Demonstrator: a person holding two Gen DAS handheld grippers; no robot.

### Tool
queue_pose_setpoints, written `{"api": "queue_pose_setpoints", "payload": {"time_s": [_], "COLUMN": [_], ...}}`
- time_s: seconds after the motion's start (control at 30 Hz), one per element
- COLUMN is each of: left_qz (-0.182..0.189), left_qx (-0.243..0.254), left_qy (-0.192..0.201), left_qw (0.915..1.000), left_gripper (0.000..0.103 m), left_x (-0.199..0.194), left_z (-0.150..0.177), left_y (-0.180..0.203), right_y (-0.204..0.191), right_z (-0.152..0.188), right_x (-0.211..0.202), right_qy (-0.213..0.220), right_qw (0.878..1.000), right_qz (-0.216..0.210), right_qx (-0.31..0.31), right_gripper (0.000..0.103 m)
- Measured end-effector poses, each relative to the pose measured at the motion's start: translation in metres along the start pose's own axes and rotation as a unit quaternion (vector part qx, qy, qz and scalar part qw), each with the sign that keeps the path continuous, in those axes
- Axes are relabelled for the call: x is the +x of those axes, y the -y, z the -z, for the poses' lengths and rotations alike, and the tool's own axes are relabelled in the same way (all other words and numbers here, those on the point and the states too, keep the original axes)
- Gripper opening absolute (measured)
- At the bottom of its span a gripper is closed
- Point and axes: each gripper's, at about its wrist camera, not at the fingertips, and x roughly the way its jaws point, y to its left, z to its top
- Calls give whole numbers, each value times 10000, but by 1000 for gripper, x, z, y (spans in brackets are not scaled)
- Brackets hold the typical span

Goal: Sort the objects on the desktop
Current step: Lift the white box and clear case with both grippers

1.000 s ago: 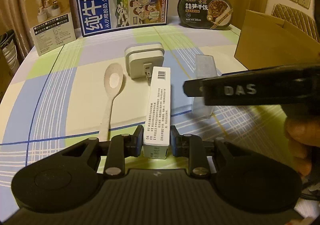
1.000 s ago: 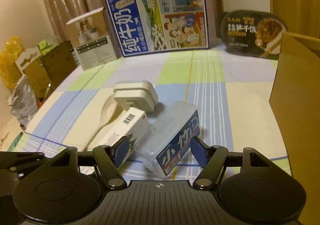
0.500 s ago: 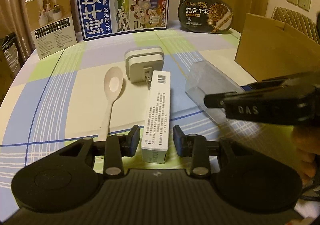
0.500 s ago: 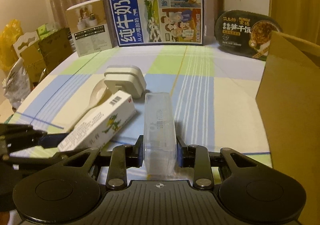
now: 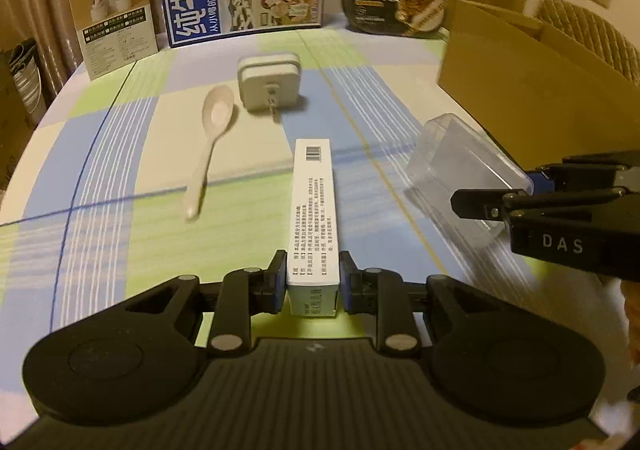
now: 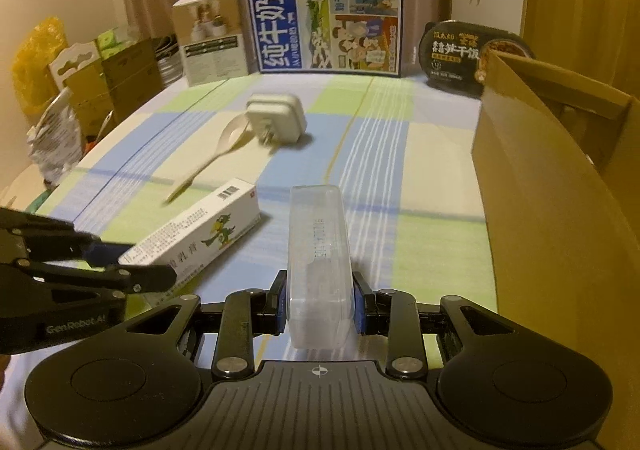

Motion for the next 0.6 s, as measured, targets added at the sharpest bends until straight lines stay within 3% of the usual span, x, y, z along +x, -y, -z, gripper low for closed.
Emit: {"api": "queue_pose_setpoints", "payload": {"time_s": [0.1, 0.23, 0.3, 0.6], "left_qz": [-85, 34, 65, 59], "left_qx": [200, 84, 45, 53], "left_qy": [41, -35, -43, 87], "left_qw": [9998, 10000, 10000, 9999], "left_gripper": [21, 22, 29, 31], "left_x": [-26, -50, -55, -46], "left_z": [19, 44, 50, 40], "left_y": [12, 23, 27, 30], "right_y": [-7, -11, -12, -8], "right_z": [19, 39, 43, 46], "right_x": [-21, -36, -38, -26], "right_qy": [-52, -124, -119, -248], "right_qw": [9999, 9998, 9998, 9996], "right_qz": [1, -12, 29, 98], "right_qx": [-102, -120, -158, -136], "right_gripper": [28, 28, 28, 30]}}
